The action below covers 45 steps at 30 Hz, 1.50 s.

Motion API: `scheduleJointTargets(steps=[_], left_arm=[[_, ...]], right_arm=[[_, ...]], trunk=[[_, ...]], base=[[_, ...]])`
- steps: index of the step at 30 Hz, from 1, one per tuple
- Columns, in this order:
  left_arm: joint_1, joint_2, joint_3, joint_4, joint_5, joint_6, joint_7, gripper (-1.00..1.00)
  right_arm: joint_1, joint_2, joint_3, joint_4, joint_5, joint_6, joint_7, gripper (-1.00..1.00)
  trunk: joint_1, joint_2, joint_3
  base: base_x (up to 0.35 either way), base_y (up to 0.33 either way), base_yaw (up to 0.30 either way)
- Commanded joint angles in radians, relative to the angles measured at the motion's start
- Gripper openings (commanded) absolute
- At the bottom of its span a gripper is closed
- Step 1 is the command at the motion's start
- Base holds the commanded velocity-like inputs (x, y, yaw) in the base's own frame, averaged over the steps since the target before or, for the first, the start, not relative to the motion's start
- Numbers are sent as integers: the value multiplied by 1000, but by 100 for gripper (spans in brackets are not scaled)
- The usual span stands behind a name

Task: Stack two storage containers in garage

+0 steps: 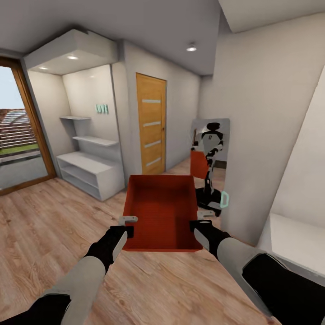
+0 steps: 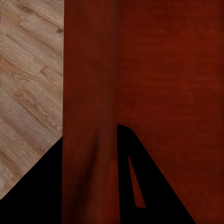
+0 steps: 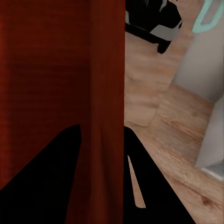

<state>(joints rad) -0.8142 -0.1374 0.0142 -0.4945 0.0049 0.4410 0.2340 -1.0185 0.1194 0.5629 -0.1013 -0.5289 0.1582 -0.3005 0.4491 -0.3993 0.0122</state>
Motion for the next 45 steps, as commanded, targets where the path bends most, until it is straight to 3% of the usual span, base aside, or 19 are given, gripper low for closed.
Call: scheduleJointTargets(steps=[1, 30, 45], left_arm=[[0, -1, -2, 2, 35, 1, 4, -100], [0, -1, -2, 2, 35, 1, 4, -100], [0, -1, -2, 2, 35, 1, 4, -100]], right_arm=[[0, 0, 75, -3, 22, -48, -97, -100], [0, -1, 75, -3, 23, -48, -97, -100], [0, -1, 75, -3, 23, -48, -97, -100]], trunk=[[1, -1, 0], [1, -1, 0], [1, -1, 0]], base=[[322, 0, 180], [322, 0, 263], [322, 0, 17]])
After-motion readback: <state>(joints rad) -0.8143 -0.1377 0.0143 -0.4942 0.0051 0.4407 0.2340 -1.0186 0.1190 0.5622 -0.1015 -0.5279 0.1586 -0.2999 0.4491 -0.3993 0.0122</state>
